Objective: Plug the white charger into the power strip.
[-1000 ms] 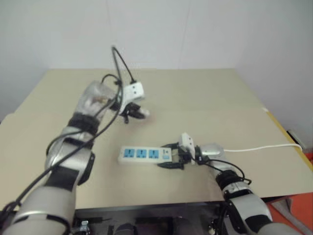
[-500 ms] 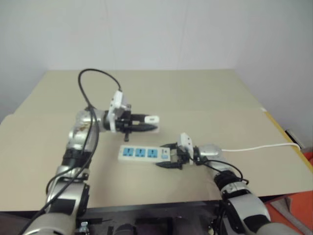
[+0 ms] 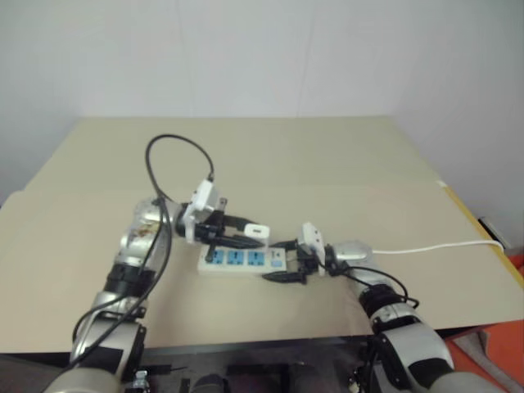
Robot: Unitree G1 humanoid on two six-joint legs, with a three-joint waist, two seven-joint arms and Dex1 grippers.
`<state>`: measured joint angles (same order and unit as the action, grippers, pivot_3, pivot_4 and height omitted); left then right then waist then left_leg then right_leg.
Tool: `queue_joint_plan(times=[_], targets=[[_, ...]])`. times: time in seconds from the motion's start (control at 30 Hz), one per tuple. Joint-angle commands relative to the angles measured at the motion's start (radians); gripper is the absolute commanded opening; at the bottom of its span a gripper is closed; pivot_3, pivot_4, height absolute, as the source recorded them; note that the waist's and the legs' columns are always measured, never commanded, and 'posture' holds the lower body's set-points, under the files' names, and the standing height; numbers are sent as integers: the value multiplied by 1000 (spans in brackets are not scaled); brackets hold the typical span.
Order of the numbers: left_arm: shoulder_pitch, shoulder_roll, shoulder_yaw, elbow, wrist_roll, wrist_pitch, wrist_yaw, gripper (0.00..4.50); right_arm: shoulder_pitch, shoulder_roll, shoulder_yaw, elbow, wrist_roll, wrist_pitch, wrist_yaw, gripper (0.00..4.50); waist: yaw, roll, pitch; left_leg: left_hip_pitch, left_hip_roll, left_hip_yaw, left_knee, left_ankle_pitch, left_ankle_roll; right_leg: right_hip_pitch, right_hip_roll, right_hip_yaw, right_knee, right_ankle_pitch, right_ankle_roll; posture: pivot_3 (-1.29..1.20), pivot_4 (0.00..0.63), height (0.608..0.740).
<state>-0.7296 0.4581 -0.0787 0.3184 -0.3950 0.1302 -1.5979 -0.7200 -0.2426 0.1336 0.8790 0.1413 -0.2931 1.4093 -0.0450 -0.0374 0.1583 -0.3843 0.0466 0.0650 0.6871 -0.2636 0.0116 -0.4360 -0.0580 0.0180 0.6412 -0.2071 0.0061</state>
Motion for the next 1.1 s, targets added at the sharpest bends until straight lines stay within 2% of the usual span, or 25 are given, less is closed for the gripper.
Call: queue_joint_plan(times=[0.03,0.57,1.1], targets=[[16,-5,-3,-18,-8,-29,6,996,7,8,19,10,-9,13,27,3438,0,0,0,0,0,0,0,0,0,0,0,0,0,0,0,0,150,740],[48,-34,-49,93,91,-166,80,996,14,9,19,4,-11,14,18,3438,0,0,0,0,0,0,0,0,0,0,0,0,-1,0,0,0,150,740],[71,-7,-51,94,86,-146,63,996,3,5,17,24,-16,11,12,3438,0,0,0,0,0,0,0,0,0,0,0,0,-1,0,0,0,150,740]])
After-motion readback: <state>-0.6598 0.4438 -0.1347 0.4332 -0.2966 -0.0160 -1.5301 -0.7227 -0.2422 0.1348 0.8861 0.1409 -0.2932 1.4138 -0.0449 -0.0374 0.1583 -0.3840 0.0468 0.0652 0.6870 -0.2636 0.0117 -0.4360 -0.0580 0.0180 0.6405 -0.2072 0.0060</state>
